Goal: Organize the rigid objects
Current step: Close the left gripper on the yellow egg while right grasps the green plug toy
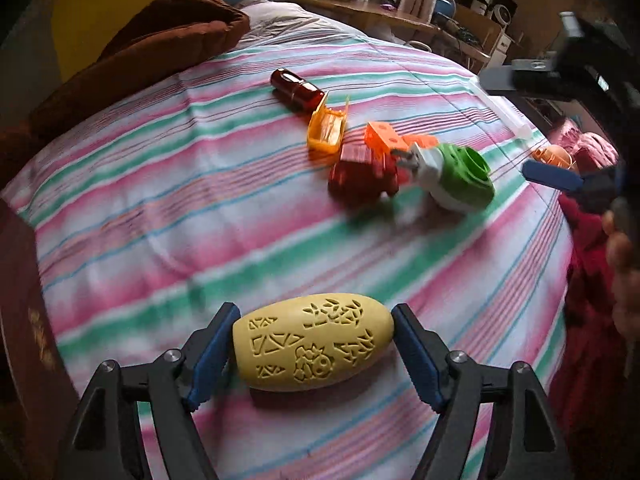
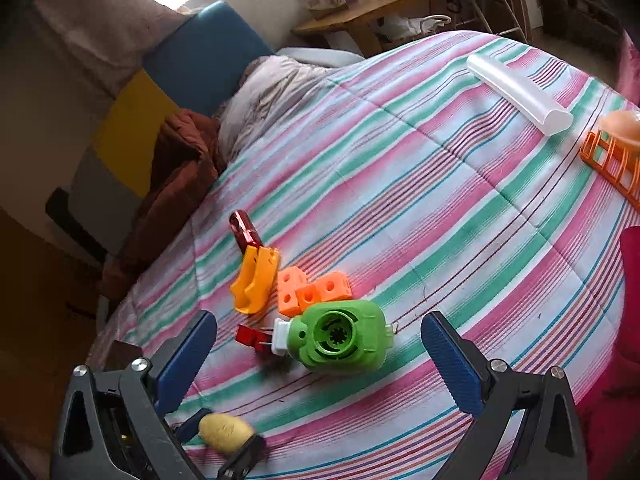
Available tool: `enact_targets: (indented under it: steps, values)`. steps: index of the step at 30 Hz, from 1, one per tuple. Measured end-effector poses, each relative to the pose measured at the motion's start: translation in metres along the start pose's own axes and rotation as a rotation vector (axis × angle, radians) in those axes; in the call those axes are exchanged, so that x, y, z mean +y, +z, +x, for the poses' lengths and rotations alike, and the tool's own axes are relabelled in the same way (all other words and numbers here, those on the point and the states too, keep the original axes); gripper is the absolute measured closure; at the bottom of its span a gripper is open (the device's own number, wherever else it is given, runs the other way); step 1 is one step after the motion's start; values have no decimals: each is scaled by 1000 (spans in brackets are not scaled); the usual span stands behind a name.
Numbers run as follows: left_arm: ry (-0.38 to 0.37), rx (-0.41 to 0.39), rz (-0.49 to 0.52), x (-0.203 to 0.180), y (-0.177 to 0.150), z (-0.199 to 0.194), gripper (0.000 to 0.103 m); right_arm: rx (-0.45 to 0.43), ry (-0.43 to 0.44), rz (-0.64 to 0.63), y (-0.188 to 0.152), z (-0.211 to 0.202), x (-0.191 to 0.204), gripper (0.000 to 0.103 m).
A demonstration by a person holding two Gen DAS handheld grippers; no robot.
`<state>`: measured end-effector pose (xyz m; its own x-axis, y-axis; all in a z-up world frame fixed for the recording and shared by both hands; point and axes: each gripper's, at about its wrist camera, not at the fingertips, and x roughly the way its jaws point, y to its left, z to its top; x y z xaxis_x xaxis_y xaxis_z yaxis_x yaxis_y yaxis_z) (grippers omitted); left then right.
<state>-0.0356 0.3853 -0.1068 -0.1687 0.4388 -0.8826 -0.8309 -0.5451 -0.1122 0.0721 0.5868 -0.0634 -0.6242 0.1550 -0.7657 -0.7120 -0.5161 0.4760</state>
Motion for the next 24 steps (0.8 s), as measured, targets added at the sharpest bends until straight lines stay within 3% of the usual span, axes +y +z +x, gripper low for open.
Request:
enact_targets:
  steps: [4,8,11,24]
  values:
    - [-15,-5,-5,1,-14,-9,25,20,-55,-58,-1,11,7,0]
    - [-30,-7,-12,1,-26,-18,25,62,-136,-233,-12,27,30,0]
    - [-37,-14,-9,-2,-39,-25,25,40,-228,-354,-18,34,43,0]
    - [-87,-34,-10,-15,-69,-47,25,96,-288,-412,-24,56,41,0]
